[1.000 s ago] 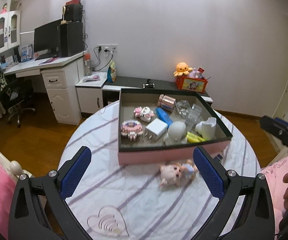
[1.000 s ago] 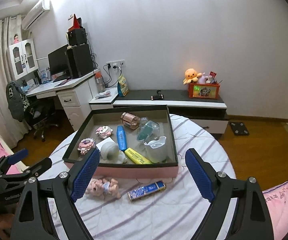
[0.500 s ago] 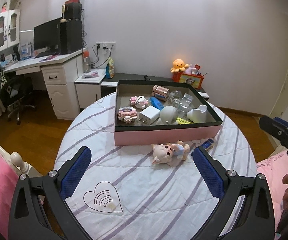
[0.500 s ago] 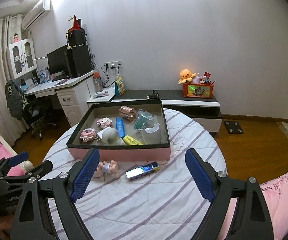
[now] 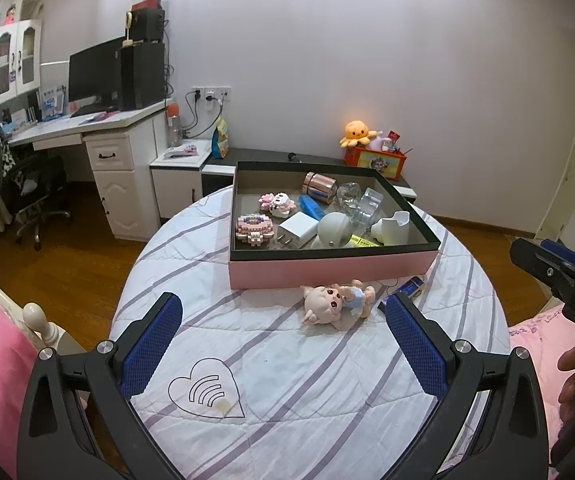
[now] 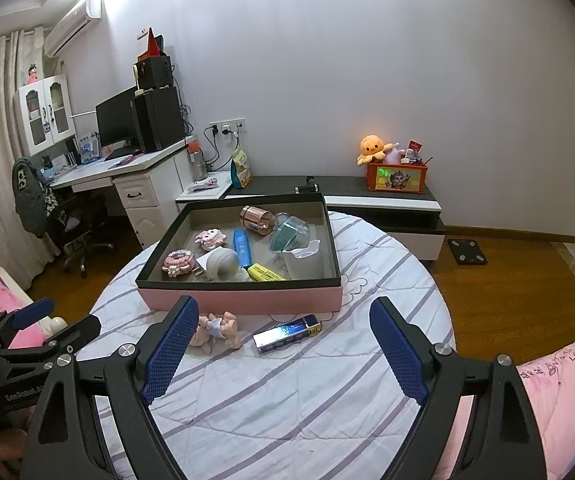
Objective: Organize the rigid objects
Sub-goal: 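Withdraw both tools from the tray toward the doll and blue box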
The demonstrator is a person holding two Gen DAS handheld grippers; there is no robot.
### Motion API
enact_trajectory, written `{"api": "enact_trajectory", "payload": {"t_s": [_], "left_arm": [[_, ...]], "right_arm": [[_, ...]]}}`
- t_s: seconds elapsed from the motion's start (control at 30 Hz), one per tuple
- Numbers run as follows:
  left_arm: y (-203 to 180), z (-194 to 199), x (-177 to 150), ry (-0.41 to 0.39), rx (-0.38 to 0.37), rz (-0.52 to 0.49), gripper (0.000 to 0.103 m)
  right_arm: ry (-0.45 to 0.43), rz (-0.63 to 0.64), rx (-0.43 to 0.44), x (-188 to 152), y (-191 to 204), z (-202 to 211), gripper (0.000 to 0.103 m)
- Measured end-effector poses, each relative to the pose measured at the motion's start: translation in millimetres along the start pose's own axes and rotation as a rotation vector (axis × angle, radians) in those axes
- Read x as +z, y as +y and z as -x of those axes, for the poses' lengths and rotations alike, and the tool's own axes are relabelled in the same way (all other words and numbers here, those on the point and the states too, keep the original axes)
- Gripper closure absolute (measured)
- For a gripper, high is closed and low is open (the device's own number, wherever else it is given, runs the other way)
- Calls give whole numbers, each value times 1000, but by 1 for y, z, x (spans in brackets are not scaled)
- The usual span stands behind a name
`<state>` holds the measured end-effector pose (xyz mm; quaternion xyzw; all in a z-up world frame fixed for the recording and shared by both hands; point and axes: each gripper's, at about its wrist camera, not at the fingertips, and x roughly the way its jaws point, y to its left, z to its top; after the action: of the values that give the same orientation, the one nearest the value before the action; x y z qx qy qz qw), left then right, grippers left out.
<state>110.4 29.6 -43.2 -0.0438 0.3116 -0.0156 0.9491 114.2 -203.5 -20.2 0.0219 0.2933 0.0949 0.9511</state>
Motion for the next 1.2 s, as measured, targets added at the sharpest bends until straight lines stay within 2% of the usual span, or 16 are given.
{"api": "enact_trajectory", "payload": {"t_s": [0.17, 0.37, 0.77, 1.2], "left_arm": [[0, -1, -2, 14, 0, 7, 0], [-2, -16, -5, 58, -6, 13, 0], [-15, -81, -17, 181, -24, 0, 0], [-23, -147, -26, 289, -2, -44, 0]], "right_arm": [[21, -2, -7, -1, -4, -8, 14], [97, -14, -25, -13, -15, -35, 14], [300, 37, 13, -42, -19, -112, 14], [391, 135, 84, -48, -14, -164, 14]]}}
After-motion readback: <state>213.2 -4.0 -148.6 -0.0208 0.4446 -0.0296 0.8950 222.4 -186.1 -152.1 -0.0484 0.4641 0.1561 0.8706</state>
